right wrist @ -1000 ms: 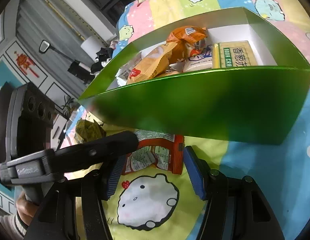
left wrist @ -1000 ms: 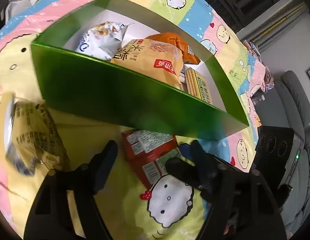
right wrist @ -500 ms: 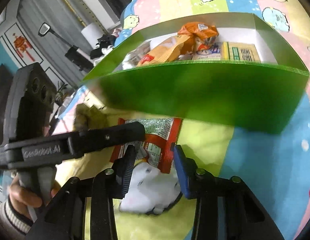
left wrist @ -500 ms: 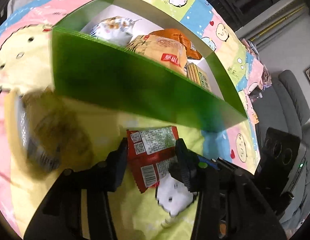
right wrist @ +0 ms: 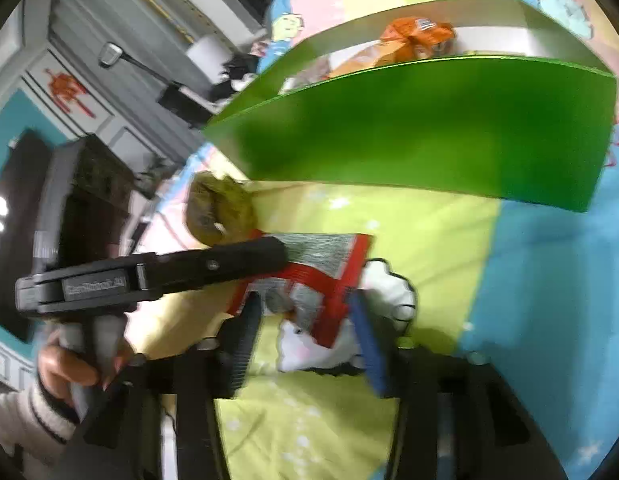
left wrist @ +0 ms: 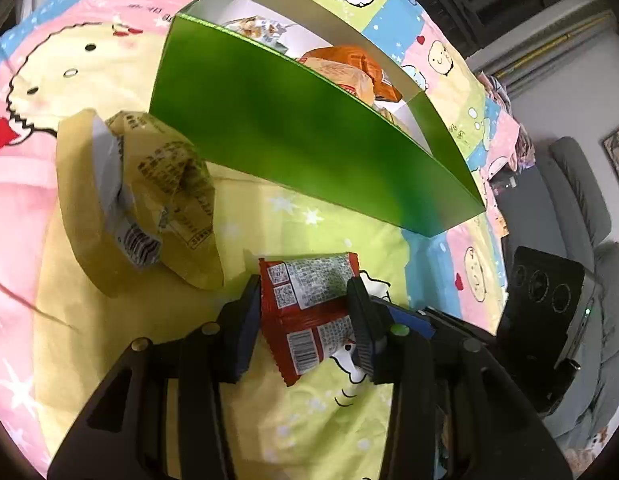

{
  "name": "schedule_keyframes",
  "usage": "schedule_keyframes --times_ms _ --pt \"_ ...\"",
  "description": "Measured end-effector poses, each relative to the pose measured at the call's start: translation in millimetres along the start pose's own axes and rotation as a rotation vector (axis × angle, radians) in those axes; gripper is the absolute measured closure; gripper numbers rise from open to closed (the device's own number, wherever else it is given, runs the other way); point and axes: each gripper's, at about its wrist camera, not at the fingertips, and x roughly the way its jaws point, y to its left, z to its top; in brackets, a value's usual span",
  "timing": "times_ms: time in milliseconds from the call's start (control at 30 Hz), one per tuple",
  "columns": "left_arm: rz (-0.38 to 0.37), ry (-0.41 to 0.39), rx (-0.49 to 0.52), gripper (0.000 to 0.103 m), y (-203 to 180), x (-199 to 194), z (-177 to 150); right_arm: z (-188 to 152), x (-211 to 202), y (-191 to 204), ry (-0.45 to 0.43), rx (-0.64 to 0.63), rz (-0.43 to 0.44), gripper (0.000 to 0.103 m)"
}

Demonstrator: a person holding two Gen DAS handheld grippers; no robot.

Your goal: Organize snacks

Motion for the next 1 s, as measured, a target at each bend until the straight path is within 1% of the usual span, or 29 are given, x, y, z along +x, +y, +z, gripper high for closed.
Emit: schedule_keyframes --times_ms 33,67,100,167,200,233,267,333,433,500,567,600,633,667,700,833,900,1000 --pt "0.000 0.003 0.004 0.063 0 0 0 1 1 0 0.000 0.007 0.013 0.042" --pt "0.001 0.002 0.008 0.062 -1 0 0 0 3 4 0.004 -0.010 -0.005 0.042" --pt "0.005 0.001 0.014 0.062 -2 0 0 0 5 11 0.006 -0.052 -0.040 0.042" --pt "0.007 0.000 0.017 0.060 -2 -1 -1 -5 12 30 0.011 -0.158 -0.149 0.045" --pt "0.008 0.000 0.018 0.060 -3 -1 -2 -8 14 38 0.020 -0.207 -0.207 0.050" --pt "0.013 -0.001 0.021 0.062 -3 -1 -2 -8 16 43 0.025 -0.234 -0.224 0.060" --pt "0.018 -0.002 0.027 0.062 -5 -1 -2 -8 14 42 0.024 -0.232 -0.232 0.062" --pt "0.016 -0.005 0.042 0.061 -8 -1 -4 -8 11 40 0.021 -0.226 -0.226 0.074" --pt "0.019 -0.010 0.069 0.061 -10 -1 -7 -10 12 48 0.016 -0.268 -0.252 0.078" --pt "-0.006 -0.013 0.050 0.062 -8 -3 -8 -10 11 50 0.005 -0.268 -0.258 0.080" --pt "-0.009 -0.023 0.054 0.062 -9 -6 -11 -12 7 53 -0.019 -0.279 -0.263 0.084" --pt "0.012 -0.032 0.070 0.061 -12 -8 -12 -16 2 56 -0.030 -0.285 -0.267 0.096" --pt "0.004 -0.033 0.074 0.062 -12 -9 -13 -17 -1 57 -0.049 -0.288 -0.287 0.099" --pt "-0.009 -0.037 0.066 0.063 -13 -12 -14 -17 -5 56 -0.060 -0.280 -0.286 0.099" --pt "-0.011 -0.039 0.067 0.063 -14 -13 -14 -17 -6 55 -0.049 -0.276 -0.275 0.099" --pt "0.011 -0.017 0.048 0.063 -11 -6 -16 -17 -3 51 -0.008 -0.266 -0.274 0.099" --pt "-0.004 -0.017 0.020 0.063 -6 -6 -16 -16 -3 51 -0.008 -0.252 -0.269 0.099" --pt "-0.016 -0.016 -0.005 0.064 -1 -8 -14 -15 -2 50 0.014 -0.250 -0.282 0.099"
